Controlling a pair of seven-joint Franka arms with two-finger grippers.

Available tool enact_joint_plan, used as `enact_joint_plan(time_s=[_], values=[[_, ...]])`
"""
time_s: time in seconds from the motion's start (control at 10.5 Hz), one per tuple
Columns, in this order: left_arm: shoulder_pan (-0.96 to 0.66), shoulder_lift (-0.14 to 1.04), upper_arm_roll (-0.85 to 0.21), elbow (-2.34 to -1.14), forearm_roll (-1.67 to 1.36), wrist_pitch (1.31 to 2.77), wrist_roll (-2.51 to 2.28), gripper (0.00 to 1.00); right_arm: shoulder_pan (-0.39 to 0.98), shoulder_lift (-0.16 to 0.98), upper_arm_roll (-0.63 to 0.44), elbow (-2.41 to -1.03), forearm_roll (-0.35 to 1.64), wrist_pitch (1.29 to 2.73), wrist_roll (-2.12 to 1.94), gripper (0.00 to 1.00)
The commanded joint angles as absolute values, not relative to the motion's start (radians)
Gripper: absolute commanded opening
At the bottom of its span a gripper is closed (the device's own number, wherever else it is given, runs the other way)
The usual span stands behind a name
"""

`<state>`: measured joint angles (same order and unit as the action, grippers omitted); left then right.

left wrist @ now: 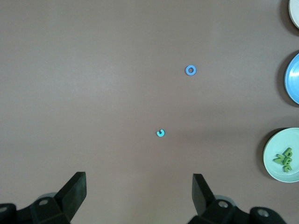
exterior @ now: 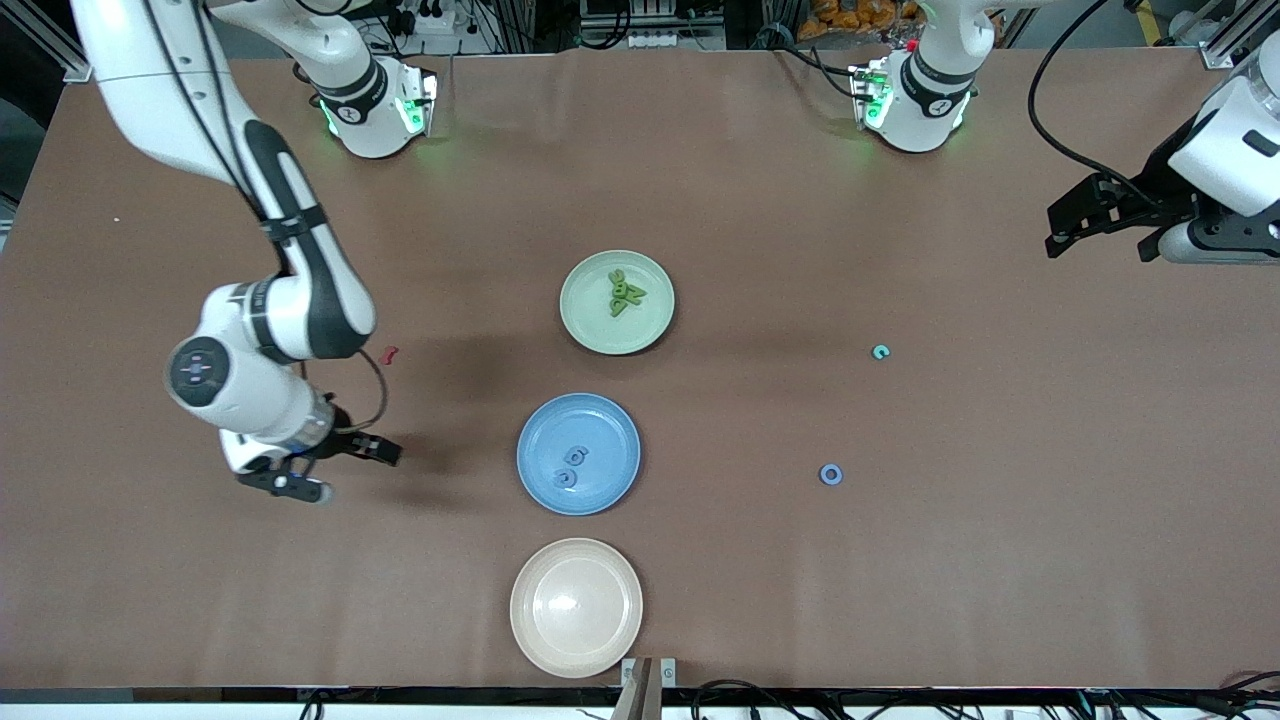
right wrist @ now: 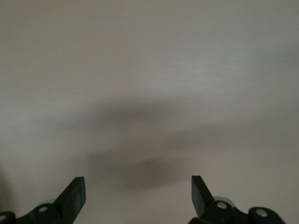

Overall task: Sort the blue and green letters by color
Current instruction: 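Move the right gripper back over the blue letter x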

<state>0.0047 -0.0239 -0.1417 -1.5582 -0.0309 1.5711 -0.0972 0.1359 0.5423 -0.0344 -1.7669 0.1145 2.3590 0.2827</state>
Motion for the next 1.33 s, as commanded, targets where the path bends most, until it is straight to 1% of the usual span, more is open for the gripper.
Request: enact_joint_plan(time_s=[0.0, 0.19, 0.38, 0.57, 0.86, 0.95, 1.14, 1.24], values=[[0.005, -0.026, -0.147, -1.554, -0.025, 1.565, -0.092, 1.00, -0.003, 0.443, -0.021, -1.893, 0.060, 2.355, 0.241, 1.00], [0.006, -0.026, -0.149, -1.555, -0.026, 1.565, -0.092, 1.00, -0.055, 0.445, -0.038, -1.927, 0.023, 2.355, 0.233, 1.00], [0.005, -0.025, -0.149, -1.554, -0.025, 1.565, -0.092, 1.00, -0.095, 0.456, -0.040, -1.945, -0.082, 2.368, 0.201, 1.00], [0.005, -0.021, -0.149, -1.554, -0.025, 1.565, -0.092, 1.00, -0.113, 0.462, -0.040, -1.966, -0.083, 2.394, 0.050, 1.00], [0.006, -0.020, -0.149, -1.554, -0.025, 1.565, -0.092, 1.00, -0.149, 0.466, -0.040, -2.054, -0.080, 2.540, -0.101, 1.00], [0.005, -0.020, -0.149, -1.554, -0.025, 1.565, -0.092, 1.00, -0.156, 0.468, -0.038, -2.072, -0.078, 2.568, -0.116, 1.00], [0.006, -0.020, -0.149, -1.555, -0.025, 1.565, -0.092, 1.00, -0.156, 0.474, -0.038, -2.089, -0.077, 2.580, -0.117, 1.00], [0.006, -0.020, -0.149, -1.554, -0.025, 1.565, -0.092, 1.00, -0.160, 0.479, -0.038, -2.118, -0.075, 2.627, -0.117, 1.00]])
